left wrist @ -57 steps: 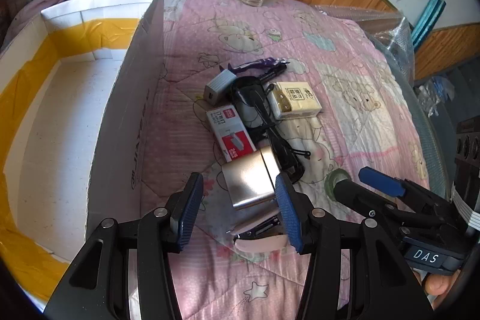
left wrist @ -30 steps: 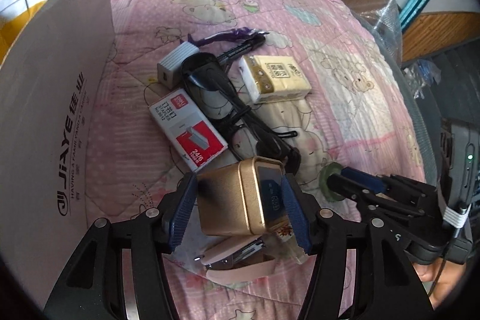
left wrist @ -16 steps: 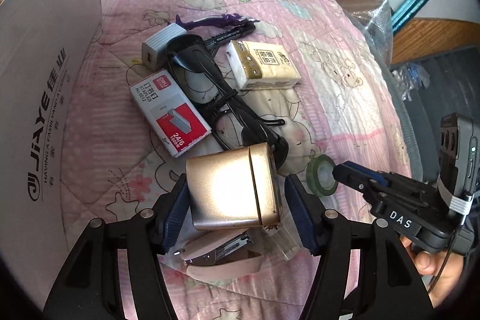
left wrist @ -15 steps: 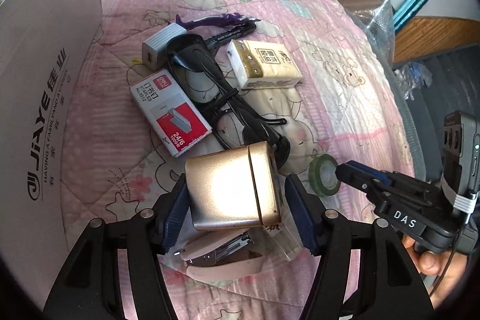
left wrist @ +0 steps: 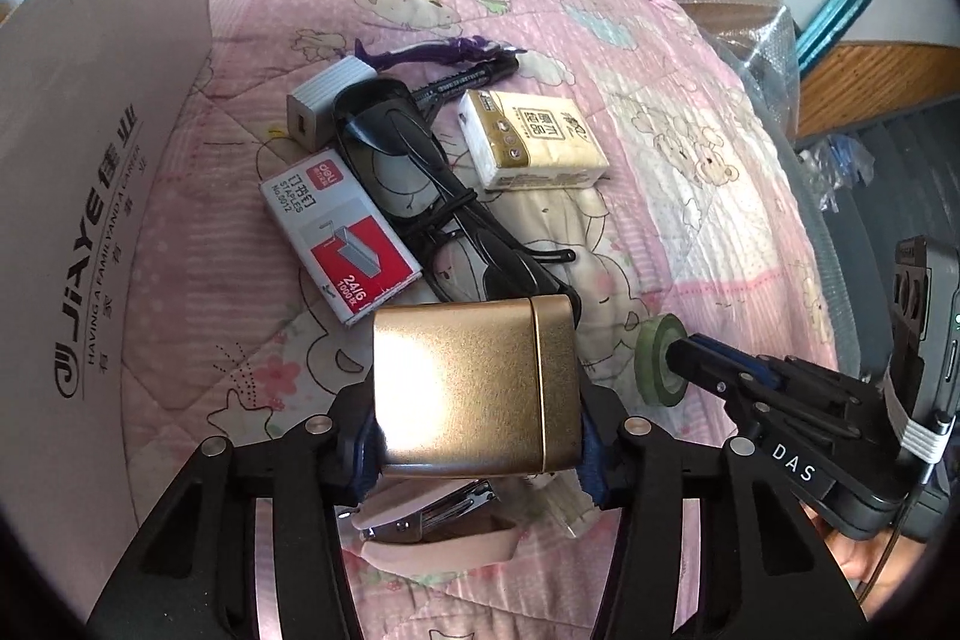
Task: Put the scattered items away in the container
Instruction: 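Lift both held items and carry them toward the white cardboard box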
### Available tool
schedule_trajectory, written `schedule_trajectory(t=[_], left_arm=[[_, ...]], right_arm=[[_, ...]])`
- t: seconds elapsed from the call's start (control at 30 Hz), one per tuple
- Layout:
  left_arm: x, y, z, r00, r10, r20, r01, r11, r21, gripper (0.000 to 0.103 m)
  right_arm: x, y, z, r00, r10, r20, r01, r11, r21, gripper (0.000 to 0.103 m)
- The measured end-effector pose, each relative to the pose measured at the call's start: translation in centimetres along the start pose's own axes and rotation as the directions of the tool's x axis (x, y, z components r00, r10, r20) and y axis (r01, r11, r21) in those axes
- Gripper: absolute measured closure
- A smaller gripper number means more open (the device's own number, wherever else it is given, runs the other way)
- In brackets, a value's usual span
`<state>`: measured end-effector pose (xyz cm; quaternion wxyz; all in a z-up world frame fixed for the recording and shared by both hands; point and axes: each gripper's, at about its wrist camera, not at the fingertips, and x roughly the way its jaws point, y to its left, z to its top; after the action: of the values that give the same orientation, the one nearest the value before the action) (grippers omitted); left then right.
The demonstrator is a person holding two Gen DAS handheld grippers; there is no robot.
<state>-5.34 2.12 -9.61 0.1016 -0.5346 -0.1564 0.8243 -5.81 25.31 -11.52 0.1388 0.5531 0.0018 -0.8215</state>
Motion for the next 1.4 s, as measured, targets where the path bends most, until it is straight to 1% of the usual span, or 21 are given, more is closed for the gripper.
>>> schedule_trajectory(t=[0.17, 0.3, 0.4, 0.5, 0.63, 0.8, 0.97, 1.07, 1.2, 1.4], left_arm=[[-1.4, -0.2, 0.1, 1.000, -0.002, 0.024, 0.002, 1.000, -0.002, 0.050], [-2.8, -0.5, 0.2, 0.999, 0.000, 0.050, 0.000, 1.000, 0.002, 0.050], [-3.8, -0.6, 0.4, 0.997, -0.005, 0.073, 0.005, 1.000, 0.005, 0.050], [-4.4, -0.5, 0.6, 0.996, -0.012, 0.088, 0.012, 1.000, -0.002, 0.050], [-5.2, -0.2, 1.0, 0.995, -0.017, 0.103, 0.017, 1.000, -0.007, 0.050], [-6.7, 0.8, 1.6, 0.990, -0.023, 0.136, 0.028, 0.999, -0.038, 0.050], [-8.8, 1.4, 2.3, 0.985, -0.026, 0.170, 0.035, 0.998, -0.046, 0.050], [-10.2, 2.1, 2.8, 0.980, -0.010, 0.197, 0.020, 0.999, -0.050, 0.050], [-11.6, 3.4, 3.3, 0.979, 0.002, 0.203, 0.011, 0.998, -0.062, 0.050], [-13.0, 4.3, 3.2, 0.978, 0.042, 0.202, -0.031, 0.998, -0.060, 0.050]], right_arm=[[-0.6, 0.0, -0.1, 0.999, 0.031, 0.024, -0.032, 0.999, 0.021, 0.089], [-1.0, 0.0, -0.3, 0.996, 0.078, 0.043, -0.080, 0.996, 0.047, 0.089], [-1.5, 0.1, 0.0, 0.989, 0.133, 0.069, -0.137, 0.989, 0.058, 0.090], [-1.6, 0.6, 0.1, 0.990, 0.116, 0.075, -0.120, 0.992, 0.045, 0.090], [-1.8, 0.6, 0.0, 0.986, 0.142, 0.083, -0.146, 0.988, 0.049, 0.090], [-1.9, 1.2, 0.0, 0.984, 0.153, 0.088, -0.156, 0.987, 0.033, 0.090], [-2.3, 1.9, 0.0, 0.981, 0.167, 0.097, -0.169, 0.986, 0.013, 0.090], [-2.9, 2.7, 0.1, 0.977, 0.179, 0.113, -0.179, 0.984, -0.010, 0.090], [-3.8, 3.8, 0.1, 0.971, 0.202, 0.128, -0.199, 0.979, -0.037, 0.090], [-4.2, 5.2, 0.1, 0.969, 0.212, 0.124, -0.205, 0.976, -0.067, 0.090]])
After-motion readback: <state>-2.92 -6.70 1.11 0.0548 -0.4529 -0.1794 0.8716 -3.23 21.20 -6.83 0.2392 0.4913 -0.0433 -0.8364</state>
